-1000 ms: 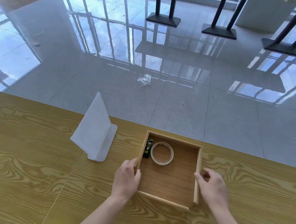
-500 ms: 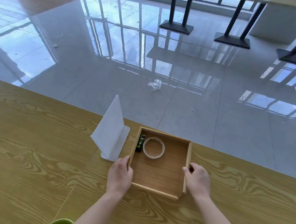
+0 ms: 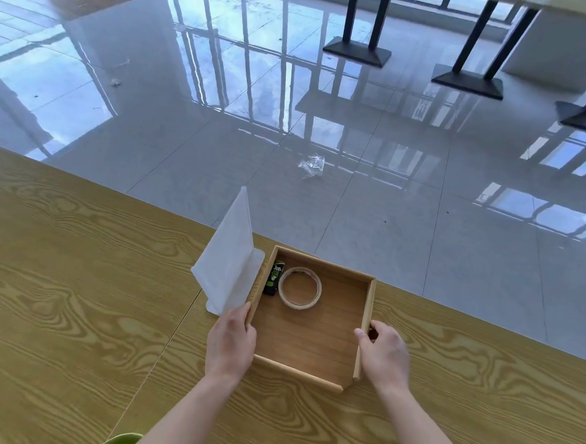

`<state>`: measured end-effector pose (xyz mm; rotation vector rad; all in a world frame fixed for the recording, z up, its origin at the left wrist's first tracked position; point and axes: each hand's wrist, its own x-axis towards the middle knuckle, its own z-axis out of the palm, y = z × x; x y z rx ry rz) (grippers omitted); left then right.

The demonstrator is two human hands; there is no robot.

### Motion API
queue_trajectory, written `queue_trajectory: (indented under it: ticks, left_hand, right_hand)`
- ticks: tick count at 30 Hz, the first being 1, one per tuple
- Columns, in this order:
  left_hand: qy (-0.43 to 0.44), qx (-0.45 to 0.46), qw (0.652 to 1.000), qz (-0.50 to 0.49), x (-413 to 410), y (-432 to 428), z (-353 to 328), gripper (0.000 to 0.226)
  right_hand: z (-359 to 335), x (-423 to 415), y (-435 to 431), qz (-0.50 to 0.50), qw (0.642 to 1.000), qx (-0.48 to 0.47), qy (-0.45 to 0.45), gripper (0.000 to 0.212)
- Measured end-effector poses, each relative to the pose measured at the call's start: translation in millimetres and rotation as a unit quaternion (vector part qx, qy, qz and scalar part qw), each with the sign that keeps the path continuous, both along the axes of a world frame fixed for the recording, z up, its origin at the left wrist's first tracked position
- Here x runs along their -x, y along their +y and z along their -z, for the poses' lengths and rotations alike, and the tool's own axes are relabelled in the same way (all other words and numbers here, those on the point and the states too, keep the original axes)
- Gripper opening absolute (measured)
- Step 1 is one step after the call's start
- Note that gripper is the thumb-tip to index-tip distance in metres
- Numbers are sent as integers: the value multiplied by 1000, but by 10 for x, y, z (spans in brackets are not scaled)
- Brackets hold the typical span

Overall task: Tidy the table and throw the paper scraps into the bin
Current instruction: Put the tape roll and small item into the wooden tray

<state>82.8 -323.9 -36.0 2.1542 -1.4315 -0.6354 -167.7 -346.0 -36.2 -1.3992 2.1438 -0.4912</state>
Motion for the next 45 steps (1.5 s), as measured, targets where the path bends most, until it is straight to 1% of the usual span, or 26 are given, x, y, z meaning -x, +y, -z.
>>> queue_trajectory:
  ticks: [8,15,17,19,21,23,25,26,28,29,35,45]
  left_hand:
    - [1,1,1000,6,-44,34,-34,41]
    - [15,9,1000,3,-95,81,-51,13]
    - [33,21,999,-28,-130,105,-62,2]
    - [63,37,993,-94,-187,124,-67,14]
    - [101,48,978,-179,-265,117,-102,23]
    - [125,61,965,-223,-352,82,-139,29]
    - [101,74,972,-201,-419,30,-171,32]
    - [72,78,979,-177,-438,4,-181,28]
    - [24,84,987,-137,-457,-41,-188,11]
    - [12,82,988,-129,-459,-61,-188,10]
    - [-5,83,989,-123,-504,-107,-175,18]
    - [5,80,991,-109,-480,-93,-191,17]
  right_hand:
    - [-4,-24,52,4,1000,-7,-6,43]
    - [8,-31,78,6,1000,-15,-8,38]
    - [3,-35,72,7,1000,-17,-12,40]
    - [2,-38,70,8,1000,-21,-13,41]
    - [7,-46,67,12,1000,-21,-16,40]
    - [9,-58,71,18,999,-20,-22,39]
    - [8,-61,72,21,999,-19,-22,40]
    - [7,-62,70,22,999,-21,-23,40]
    - [5,-59,67,24,999,-22,-24,39]
    - [5,-58,64,25,999,-22,-24,38]
    - [13,-67,60,29,999,-17,-18,37]
    - [19,-63,67,25,999,-14,-19,38]
